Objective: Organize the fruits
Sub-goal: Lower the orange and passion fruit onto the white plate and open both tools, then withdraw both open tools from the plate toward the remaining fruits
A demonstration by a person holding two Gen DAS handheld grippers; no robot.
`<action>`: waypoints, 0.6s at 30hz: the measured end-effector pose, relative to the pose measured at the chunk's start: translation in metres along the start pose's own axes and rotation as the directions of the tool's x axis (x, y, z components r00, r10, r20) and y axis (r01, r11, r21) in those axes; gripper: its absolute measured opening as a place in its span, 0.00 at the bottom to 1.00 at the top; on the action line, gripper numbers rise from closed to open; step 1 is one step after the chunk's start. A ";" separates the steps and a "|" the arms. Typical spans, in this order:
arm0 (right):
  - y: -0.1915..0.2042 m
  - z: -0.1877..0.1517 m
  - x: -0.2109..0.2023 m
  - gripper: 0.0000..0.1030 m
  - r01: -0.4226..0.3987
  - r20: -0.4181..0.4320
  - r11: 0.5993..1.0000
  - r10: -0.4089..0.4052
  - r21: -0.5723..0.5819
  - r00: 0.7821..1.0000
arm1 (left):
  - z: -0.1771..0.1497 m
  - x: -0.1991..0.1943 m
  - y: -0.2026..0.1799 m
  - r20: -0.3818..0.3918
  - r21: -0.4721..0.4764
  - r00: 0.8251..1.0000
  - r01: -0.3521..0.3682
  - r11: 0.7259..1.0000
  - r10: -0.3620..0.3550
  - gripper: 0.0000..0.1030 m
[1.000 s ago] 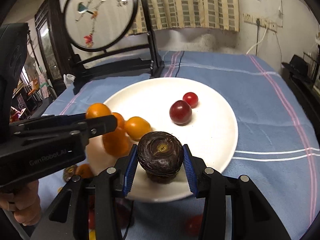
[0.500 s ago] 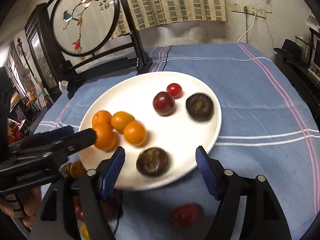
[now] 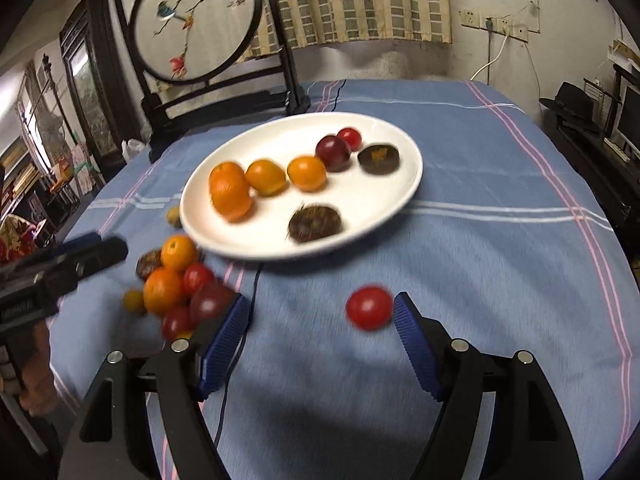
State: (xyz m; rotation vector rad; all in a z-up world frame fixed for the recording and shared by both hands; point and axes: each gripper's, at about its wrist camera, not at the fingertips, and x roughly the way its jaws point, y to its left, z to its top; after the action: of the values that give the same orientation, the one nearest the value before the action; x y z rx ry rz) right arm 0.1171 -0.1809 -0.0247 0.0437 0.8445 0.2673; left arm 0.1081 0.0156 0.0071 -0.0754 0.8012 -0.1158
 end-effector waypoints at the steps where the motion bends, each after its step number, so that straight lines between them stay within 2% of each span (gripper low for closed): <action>1: 0.002 -0.003 -0.002 0.74 -0.001 -0.001 1.000 0.001 -0.006 1.000 | 0.000 0.000 0.003 0.003 -0.002 1.000 -0.009 1.000 0.009 0.81; 6: 0.024 -0.021 -0.015 0.74 -0.038 -0.016 0.998 0.037 -0.051 0.999 | -0.006 0.001 0.027 -0.008 -0.073 1.000 0.004 0.997 -0.004 0.81; 9: 0.041 -0.029 -0.015 0.74 -0.052 -0.039 0.994 0.048 -0.095 0.998 | -0.008 0.004 0.033 -0.012 -0.084 1.000 0.006 0.996 -0.007 0.81; 13: 0.061 -0.033 -0.009 0.73 -0.065 -0.065 0.988 0.056 -0.143 0.996 | -0.012 0.008 0.039 -0.013 -0.098 1.000 0.019 0.995 -0.020 0.81; 18: 0.078 -0.034 0.008 0.73 -0.048 -0.101 0.979 0.029 -0.197 0.994 | -0.014 0.014 0.046 -0.043 -0.115 0.999 0.024 0.993 -0.029 0.81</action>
State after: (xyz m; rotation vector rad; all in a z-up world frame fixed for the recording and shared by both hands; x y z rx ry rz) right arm 0.0803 -0.1054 -0.0421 -0.1413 0.9110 0.3919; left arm 0.1106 0.0589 -0.0178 -0.1928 0.8514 -0.0969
